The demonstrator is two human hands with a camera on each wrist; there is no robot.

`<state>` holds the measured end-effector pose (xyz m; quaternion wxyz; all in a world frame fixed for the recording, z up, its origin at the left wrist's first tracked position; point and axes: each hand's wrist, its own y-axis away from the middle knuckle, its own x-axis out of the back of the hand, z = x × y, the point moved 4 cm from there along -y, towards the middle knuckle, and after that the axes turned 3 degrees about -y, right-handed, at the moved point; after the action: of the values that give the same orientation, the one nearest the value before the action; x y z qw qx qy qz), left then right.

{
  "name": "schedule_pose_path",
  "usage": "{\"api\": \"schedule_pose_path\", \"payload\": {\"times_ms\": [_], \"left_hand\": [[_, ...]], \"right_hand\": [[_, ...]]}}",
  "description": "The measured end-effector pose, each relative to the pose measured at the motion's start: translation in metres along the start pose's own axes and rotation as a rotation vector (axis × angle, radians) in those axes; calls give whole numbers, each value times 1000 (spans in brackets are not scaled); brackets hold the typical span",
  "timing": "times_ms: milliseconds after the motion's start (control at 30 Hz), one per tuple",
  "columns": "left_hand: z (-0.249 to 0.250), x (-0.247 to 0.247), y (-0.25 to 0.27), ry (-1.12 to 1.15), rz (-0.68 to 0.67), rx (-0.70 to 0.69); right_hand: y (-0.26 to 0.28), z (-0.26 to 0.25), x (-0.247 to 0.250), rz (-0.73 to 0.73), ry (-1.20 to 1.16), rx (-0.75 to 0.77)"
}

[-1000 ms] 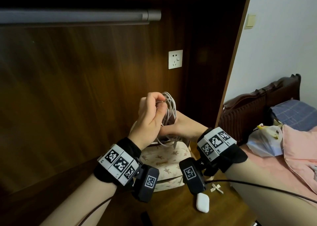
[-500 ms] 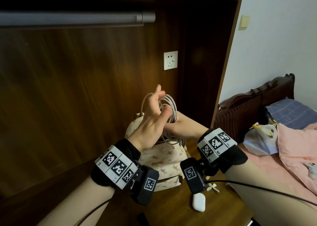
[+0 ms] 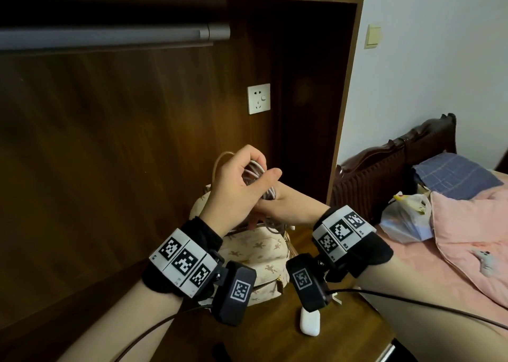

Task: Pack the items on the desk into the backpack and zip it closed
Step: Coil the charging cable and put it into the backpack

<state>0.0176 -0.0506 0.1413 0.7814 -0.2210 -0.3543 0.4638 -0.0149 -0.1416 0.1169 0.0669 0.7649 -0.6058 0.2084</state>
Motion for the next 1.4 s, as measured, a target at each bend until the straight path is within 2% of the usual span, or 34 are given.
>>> {"api": "schedule_pose_path", "payload": {"times_ms": [133,300,433,567,733,867,1133,1233,1333,1400], "left_hand": [[1,2,-3,42,109,-10],[-2,2,-6,69,76,18],[-17,5,-1,-135,-26,-14],[-26,13,11,-298,0,-56],[-33,38,21,-529,-1,-57],[-34,53,16,-504,-20,-203],[-48,66,19,-445,-10,-319],[-54,66,18,-391,-16,-280],[-66,64,17,-324,-79,-218],[-81,65,21,-256,-109,-106]], "right_hand": [[5,0,6,53,-34,7],[8,3,8,95,-97,7],[3,9,4,104,19,-31],[-2,8,-3,143,98,-10],[-19,13,-14,164,321,18],[-26,7,-11,231,362,21],[-22,-1,-19,51,20,-54],[-25,3,-22,66,9,-76],[-24,10,-19,71,26,-128],[-23,20,-12,91,63,-184]]}}
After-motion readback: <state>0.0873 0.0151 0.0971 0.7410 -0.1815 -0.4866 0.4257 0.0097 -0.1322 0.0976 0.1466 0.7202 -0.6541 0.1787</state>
